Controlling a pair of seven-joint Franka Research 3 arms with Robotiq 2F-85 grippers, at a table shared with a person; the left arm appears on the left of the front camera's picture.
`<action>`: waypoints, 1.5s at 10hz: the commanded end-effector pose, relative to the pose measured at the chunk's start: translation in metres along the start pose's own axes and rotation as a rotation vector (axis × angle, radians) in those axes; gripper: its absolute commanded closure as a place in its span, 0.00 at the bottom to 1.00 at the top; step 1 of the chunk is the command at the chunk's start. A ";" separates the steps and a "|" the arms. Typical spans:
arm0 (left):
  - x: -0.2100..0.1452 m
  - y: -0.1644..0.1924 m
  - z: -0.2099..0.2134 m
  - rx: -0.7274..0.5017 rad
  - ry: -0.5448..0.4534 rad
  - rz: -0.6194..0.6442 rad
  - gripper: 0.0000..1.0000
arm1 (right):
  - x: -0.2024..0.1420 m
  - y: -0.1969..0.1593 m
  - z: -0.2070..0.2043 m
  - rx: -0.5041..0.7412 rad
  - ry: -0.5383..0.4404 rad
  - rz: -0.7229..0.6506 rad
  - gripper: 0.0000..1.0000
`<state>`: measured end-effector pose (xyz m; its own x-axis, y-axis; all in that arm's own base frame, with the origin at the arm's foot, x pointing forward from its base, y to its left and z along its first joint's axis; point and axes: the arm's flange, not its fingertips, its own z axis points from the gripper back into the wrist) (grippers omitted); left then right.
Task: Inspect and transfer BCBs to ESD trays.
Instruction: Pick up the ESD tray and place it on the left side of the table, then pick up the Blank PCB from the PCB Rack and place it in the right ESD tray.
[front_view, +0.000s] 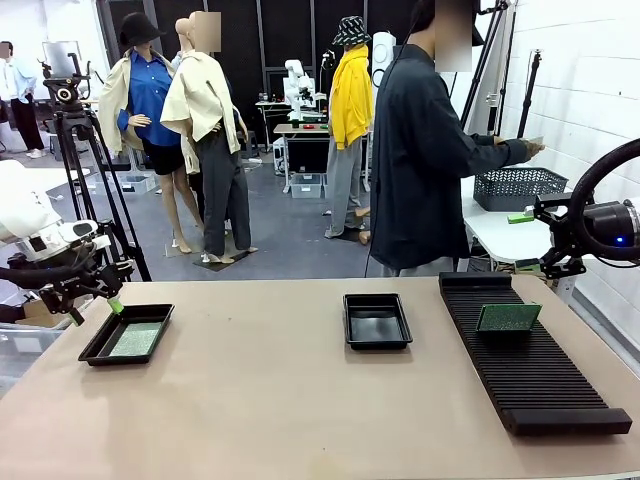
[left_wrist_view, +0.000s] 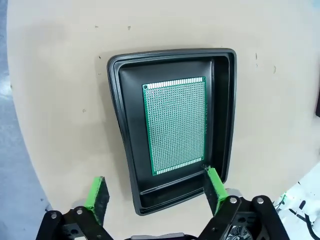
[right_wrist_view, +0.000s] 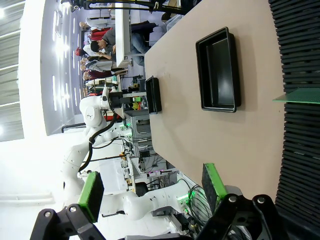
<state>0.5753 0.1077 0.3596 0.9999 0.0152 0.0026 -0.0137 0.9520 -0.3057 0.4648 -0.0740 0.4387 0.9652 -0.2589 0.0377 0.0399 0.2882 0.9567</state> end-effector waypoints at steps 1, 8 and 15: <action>-0.001 0.001 0.000 0.000 0.000 0.000 0.00 | -0.001 0.001 -0.001 -0.014 -0.005 -0.001 0.00; -0.001 0.001 0.000 0.000 0.000 0.000 0.00 | -0.001 0.001 -0.001 -0.014 -0.005 -0.001 0.00; -0.004 0.017 0.030 -0.210 -0.156 0.094 0.00 | -0.001 0.001 -0.001 -0.014 -0.005 -0.001 0.00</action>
<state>0.5771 0.1229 0.3751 0.9899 0.1278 0.0611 -0.0892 0.8976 -0.4317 0.4648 -0.0739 0.4387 0.9652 -0.2587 0.0377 0.0399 0.2882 0.9567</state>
